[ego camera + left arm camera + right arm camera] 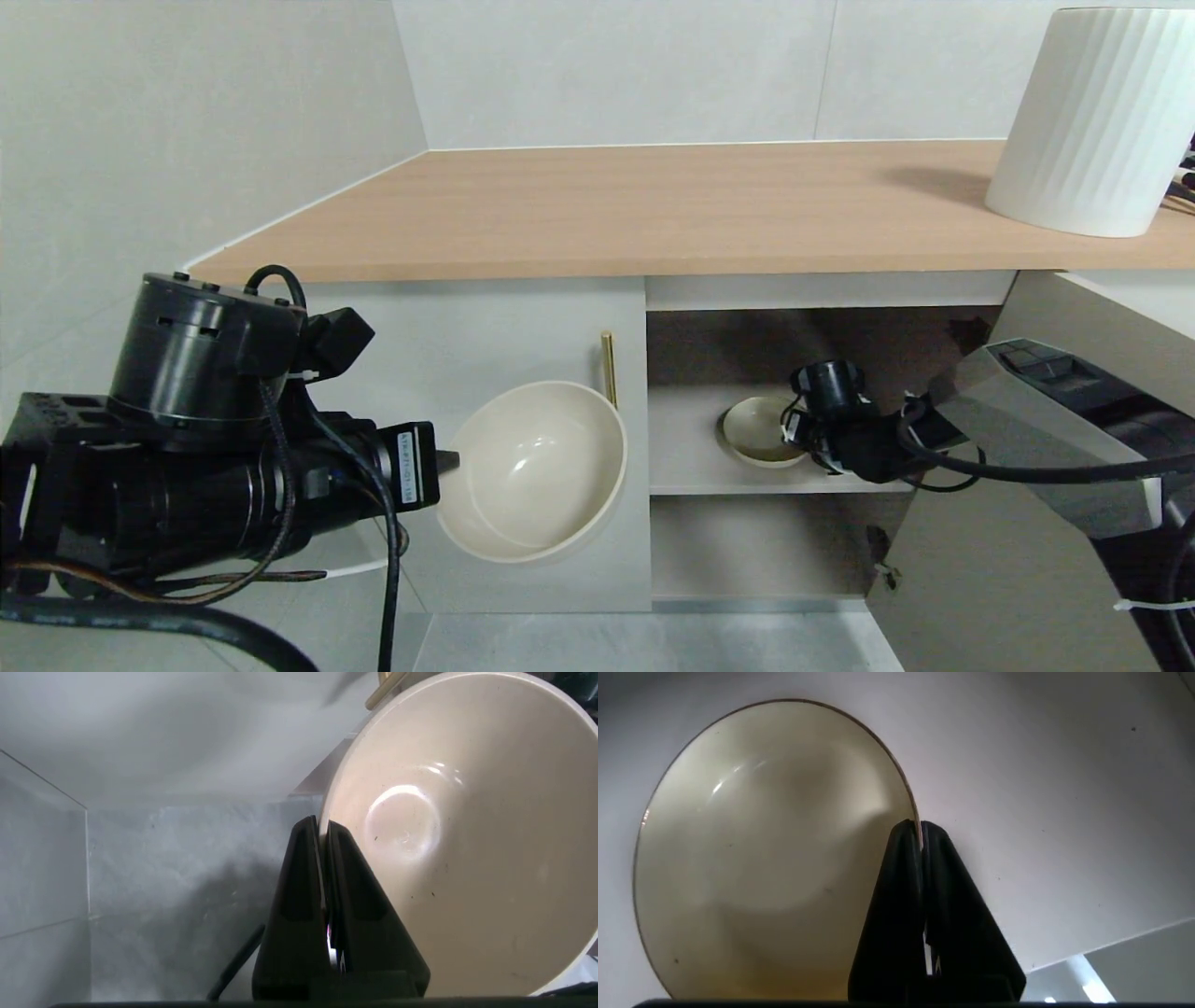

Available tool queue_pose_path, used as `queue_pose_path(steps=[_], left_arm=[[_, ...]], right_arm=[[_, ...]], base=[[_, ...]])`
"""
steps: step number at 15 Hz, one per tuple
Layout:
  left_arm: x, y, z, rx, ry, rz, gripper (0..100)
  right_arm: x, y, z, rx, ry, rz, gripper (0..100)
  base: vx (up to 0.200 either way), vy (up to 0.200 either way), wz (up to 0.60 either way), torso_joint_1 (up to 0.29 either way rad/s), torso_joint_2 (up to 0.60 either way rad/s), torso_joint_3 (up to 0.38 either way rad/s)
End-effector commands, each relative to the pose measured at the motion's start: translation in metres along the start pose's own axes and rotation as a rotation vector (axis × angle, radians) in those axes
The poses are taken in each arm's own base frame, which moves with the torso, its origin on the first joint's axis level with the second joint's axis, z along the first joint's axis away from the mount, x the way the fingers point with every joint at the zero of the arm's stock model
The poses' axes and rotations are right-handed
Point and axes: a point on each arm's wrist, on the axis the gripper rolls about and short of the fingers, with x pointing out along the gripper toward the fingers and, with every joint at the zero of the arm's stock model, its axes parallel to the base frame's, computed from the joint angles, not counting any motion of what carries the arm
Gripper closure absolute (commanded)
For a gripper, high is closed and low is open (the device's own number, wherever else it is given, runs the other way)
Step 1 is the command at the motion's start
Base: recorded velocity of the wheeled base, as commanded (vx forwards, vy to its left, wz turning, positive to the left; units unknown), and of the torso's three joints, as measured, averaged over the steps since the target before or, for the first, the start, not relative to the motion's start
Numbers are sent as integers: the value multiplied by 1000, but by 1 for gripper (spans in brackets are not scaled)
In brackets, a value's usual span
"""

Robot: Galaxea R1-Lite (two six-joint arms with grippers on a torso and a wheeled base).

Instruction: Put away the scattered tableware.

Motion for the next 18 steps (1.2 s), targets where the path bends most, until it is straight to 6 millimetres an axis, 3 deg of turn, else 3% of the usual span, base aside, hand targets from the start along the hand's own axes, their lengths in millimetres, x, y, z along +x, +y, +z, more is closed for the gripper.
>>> queue_pose_path(steps=[1, 7, 10, 15, 18], left_arm=[[1, 0, 0, 0, 3, 2, 100], [3, 0, -1, 0, 8, 5, 100], [16, 0, -4, 5, 44, 24, 100], [47, -16, -23, 54, 161, 24, 100], [65, -24, -37, 97, 225, 44, 100]], right_arm=[[1, 1, 0, 1, -3, 1, 0], [-4, 0, 5, 5, -8, 3, 0], [-29, -4, 12, -3, 5, 18, 0], [-130, 6, 21, -85, 137, 262, 0], [-202, 9, 31, -152, 261, 402, 0]], base=[[0, 0, 0, 0, 0, 0], [0, 0, 0, 0, 0, 0], [0, 0, 0, 0, 0, 0], [0, 0, 0, 0, 0, 0], [0, 0, 0, 0, 0, 0]])
